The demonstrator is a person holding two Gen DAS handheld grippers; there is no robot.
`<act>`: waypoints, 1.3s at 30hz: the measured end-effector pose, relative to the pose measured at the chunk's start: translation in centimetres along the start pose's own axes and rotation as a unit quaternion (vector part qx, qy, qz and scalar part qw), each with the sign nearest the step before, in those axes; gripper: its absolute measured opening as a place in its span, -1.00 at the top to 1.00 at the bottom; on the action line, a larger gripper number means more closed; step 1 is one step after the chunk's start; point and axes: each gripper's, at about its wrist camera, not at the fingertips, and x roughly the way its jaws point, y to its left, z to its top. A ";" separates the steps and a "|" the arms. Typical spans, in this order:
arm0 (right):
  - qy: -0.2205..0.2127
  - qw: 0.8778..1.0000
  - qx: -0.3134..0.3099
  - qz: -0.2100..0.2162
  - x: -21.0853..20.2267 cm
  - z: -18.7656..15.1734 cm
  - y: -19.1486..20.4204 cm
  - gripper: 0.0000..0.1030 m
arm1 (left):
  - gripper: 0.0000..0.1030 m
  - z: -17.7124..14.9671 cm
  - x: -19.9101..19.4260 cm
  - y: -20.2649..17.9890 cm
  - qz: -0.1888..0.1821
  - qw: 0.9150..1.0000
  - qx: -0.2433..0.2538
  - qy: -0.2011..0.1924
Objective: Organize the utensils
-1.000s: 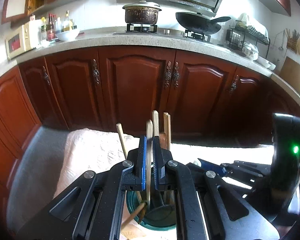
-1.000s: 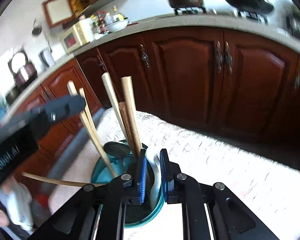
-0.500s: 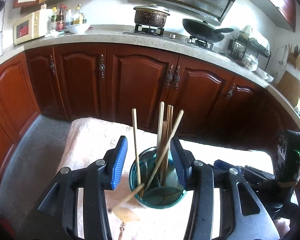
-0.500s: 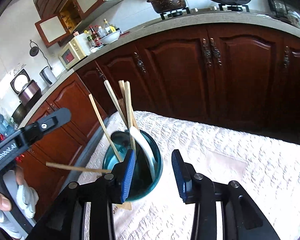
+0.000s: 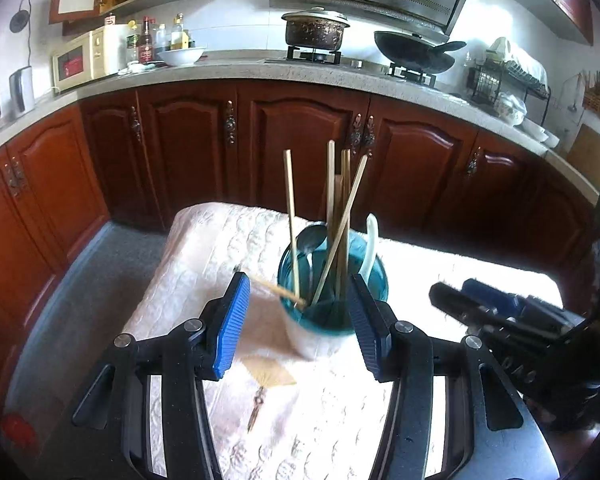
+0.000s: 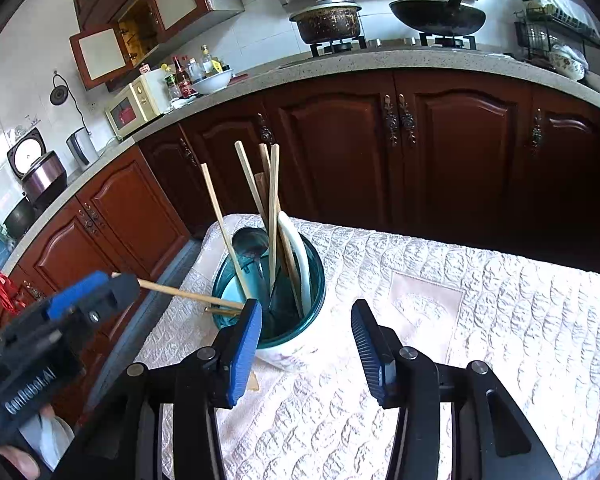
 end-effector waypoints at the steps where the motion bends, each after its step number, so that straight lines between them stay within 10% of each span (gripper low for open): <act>1: 0.000 1.000 0.002 0.000 -0.2 -0.1 0.1 0.13 | 0.04 -0.4 -0.2 0.0 0.003 1.000 0.000 0.000; 39: 0.005 0.999 -0.032 -0.031 -2.0 -1.1 2.3 0.09 | 0.04 -1.7 -2.9 0.8 0.068 0.997 0.001 -0.035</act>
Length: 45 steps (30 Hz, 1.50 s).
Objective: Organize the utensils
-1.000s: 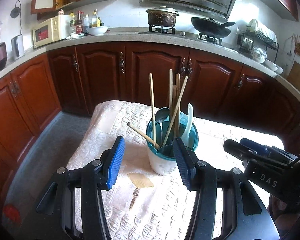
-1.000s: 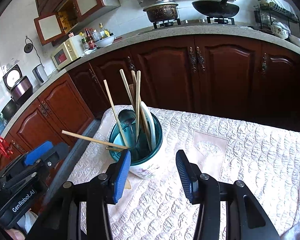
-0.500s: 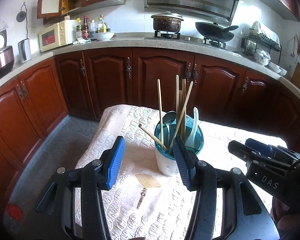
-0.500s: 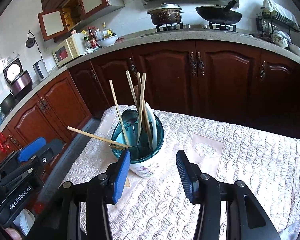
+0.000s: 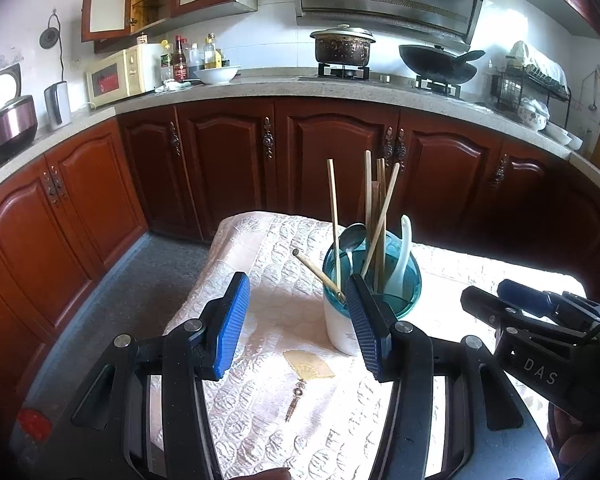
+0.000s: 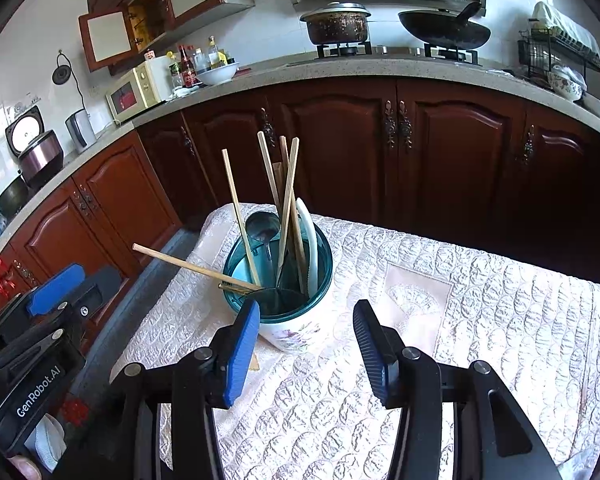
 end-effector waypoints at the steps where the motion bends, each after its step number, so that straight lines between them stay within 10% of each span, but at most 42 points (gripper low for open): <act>1: 0.001 1.000 -0.001 0.000 0.1 0.0 0.0 0.09 | 0.04 0.0 0.1 0.1 0.001 1.000 0.000 0.000; 45: 0.005 1.000 -0.003 0.002 1.2 0.5 -0.2 0.06 | 0.04 0.0 0.5 -0.2 -0.010 1.000 -0.001 -0.005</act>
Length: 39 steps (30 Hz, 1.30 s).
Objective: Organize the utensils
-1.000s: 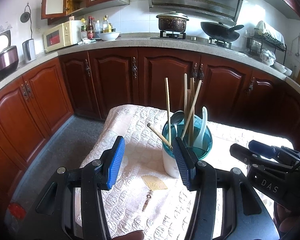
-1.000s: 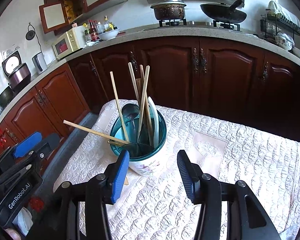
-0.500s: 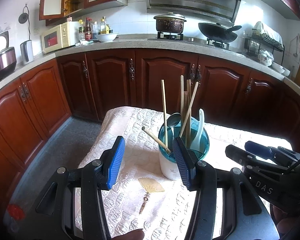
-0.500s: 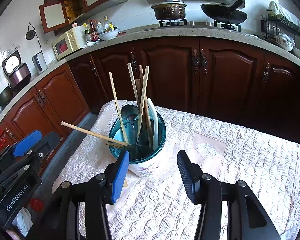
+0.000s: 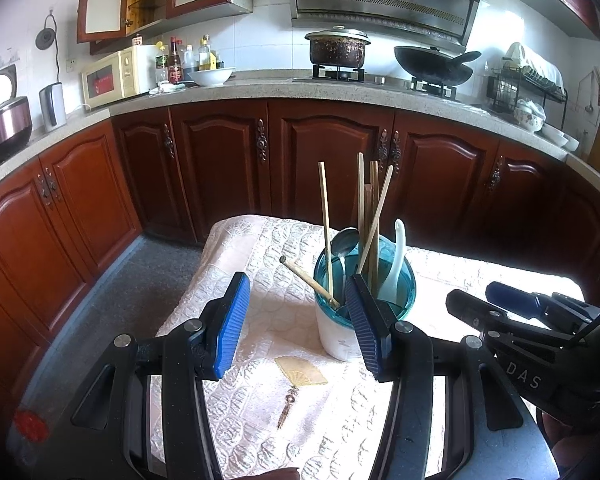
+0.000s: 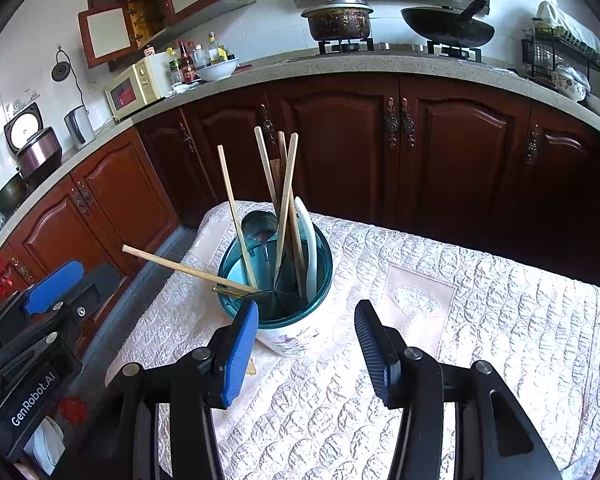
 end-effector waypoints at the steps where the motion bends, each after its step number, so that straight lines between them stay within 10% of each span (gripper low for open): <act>1: 0.000 1.000 -0.001 0.000 0.0 0.0 0.1 0.06 | 0.04 0.0 0.0 0.0 0.001 1.000 0.000 -0.001; 39: 0.002 1.000 -0.011 0.000 0.3 -0.2 0.6 0.05 | 0.04 -0.2 0.0 0.0 0.003 1.000 0.002 0.001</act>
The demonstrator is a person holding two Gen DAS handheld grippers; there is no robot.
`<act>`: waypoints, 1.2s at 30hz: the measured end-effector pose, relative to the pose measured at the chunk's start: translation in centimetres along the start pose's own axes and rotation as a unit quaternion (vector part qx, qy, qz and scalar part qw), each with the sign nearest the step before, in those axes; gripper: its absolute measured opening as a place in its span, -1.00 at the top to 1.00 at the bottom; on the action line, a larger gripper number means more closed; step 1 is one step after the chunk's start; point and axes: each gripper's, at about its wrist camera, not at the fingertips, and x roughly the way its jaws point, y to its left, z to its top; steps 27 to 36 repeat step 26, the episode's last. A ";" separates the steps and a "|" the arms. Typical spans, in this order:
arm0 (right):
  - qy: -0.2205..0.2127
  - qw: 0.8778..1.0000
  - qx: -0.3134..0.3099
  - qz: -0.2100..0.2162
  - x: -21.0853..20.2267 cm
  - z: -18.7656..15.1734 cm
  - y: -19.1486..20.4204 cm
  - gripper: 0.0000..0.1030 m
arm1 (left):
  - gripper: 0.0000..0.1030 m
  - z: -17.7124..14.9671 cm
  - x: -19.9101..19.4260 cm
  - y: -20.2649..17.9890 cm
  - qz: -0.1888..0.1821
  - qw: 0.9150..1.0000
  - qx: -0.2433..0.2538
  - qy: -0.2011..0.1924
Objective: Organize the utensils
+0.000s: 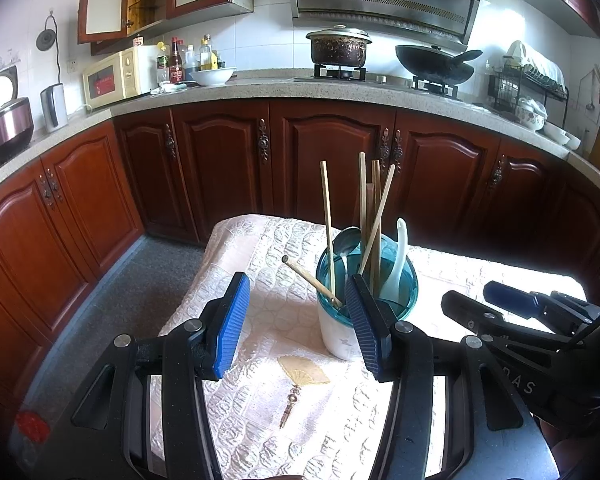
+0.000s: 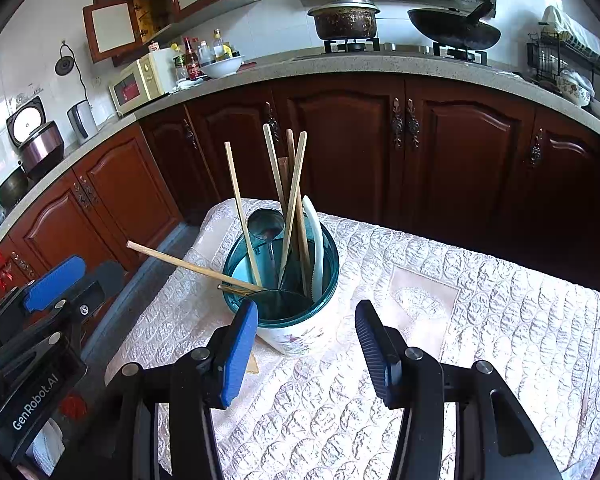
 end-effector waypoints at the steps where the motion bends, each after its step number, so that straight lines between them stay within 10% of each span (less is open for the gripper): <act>1: 0.000 1.000 0.000 0.000 0.0 0.0 0.0 0.05 | 0.04 0.0 0.0 0.0 0.000 1.000 0.000 0.000; 36: 0.010 1.000 0.000 -0.004 0.6 -0.7 -0.6 0.01 | 0.04 -0.3 0.7 0.0 -0.004 1.000 0.003 0.006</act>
